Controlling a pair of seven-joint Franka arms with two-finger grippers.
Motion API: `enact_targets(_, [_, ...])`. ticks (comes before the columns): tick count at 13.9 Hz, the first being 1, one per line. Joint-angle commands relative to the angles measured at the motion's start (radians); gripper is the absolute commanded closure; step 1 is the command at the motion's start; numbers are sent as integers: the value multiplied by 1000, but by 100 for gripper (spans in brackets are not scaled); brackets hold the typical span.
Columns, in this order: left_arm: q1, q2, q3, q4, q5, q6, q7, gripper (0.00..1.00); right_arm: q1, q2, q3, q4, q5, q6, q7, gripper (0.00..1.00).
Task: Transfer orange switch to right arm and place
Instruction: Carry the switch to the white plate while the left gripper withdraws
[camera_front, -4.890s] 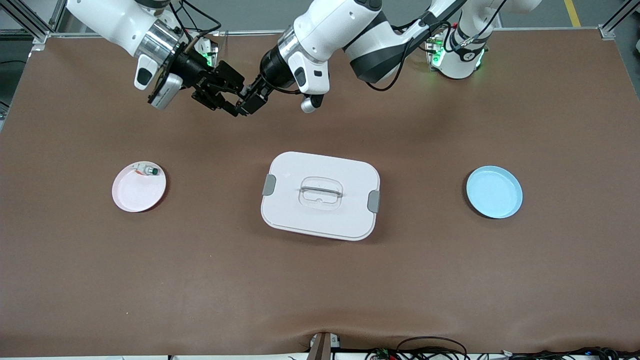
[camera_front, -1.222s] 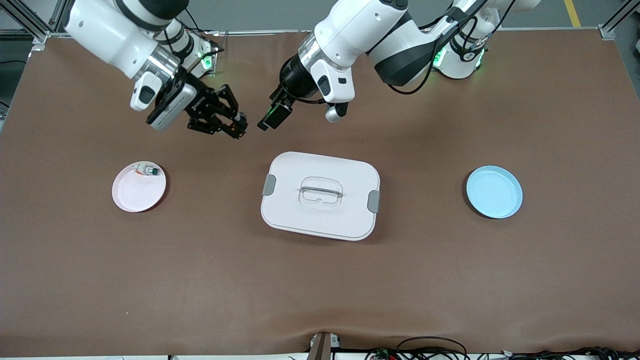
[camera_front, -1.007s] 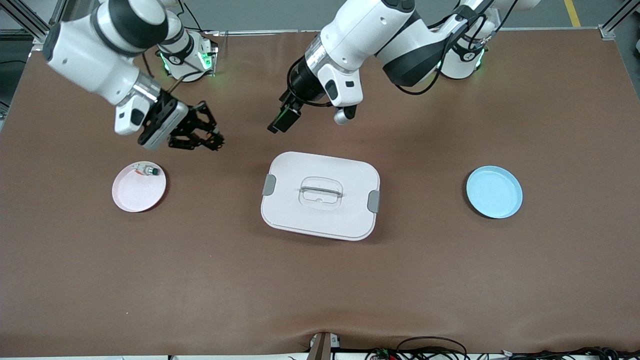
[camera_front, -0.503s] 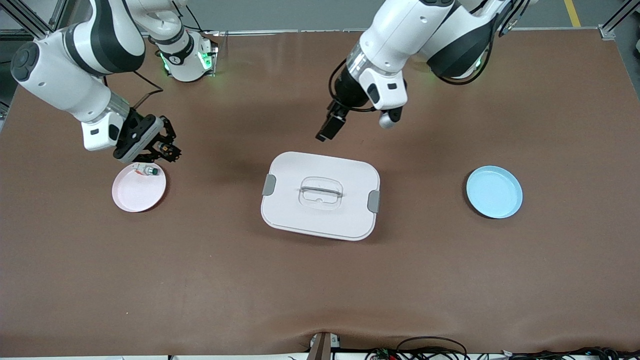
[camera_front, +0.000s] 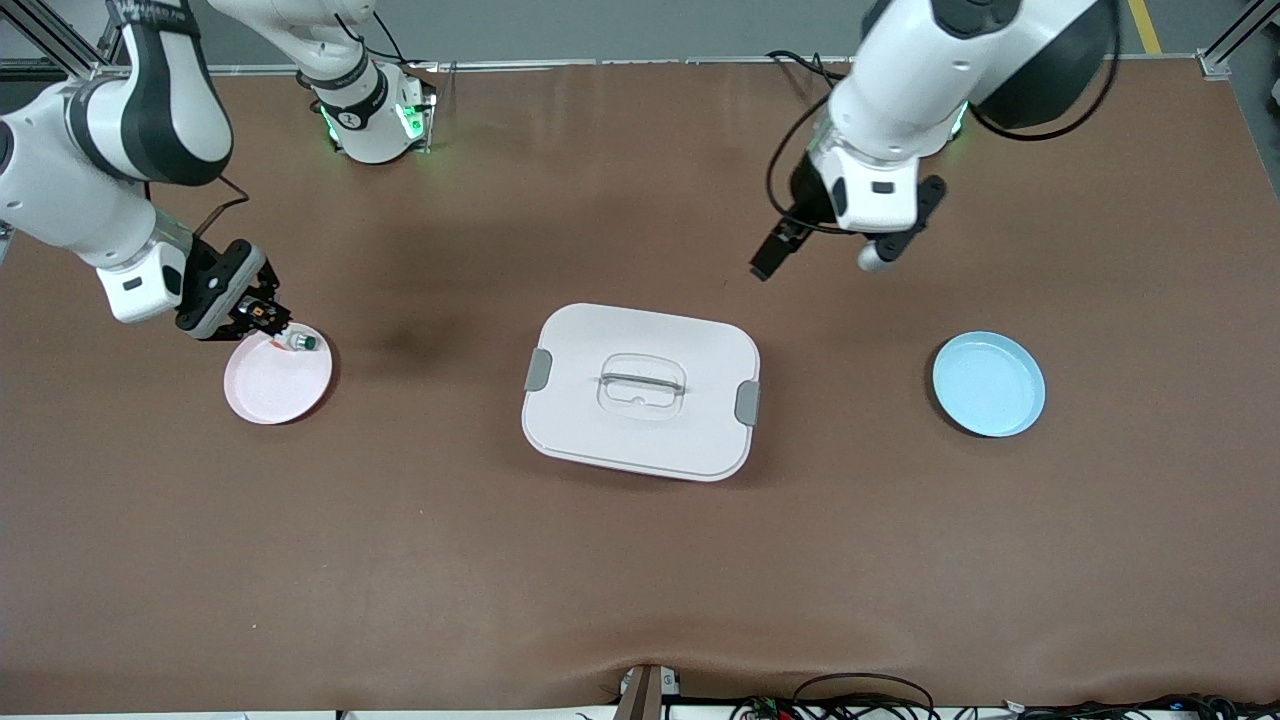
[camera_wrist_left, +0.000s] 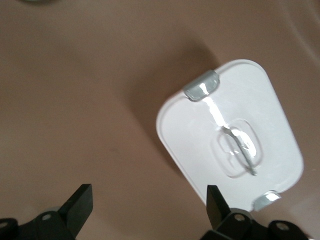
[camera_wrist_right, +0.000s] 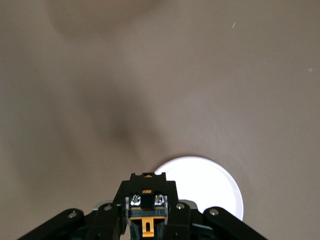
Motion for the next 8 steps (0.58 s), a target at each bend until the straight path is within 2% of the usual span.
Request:
enact_targets(1, [99,-56,-7,-23,1,-110,258,0,-40,57,18,35,-108,-5,-123,100])
enact_targets(5, [185,-80,-4,-20,1,-177,678,0,-74,125,17,38,-203,49,-138,100])
enact_targets(8, [212,-77,2,-13,4,-175,854,0,-97,197,17,41,-230,102,-153,100])
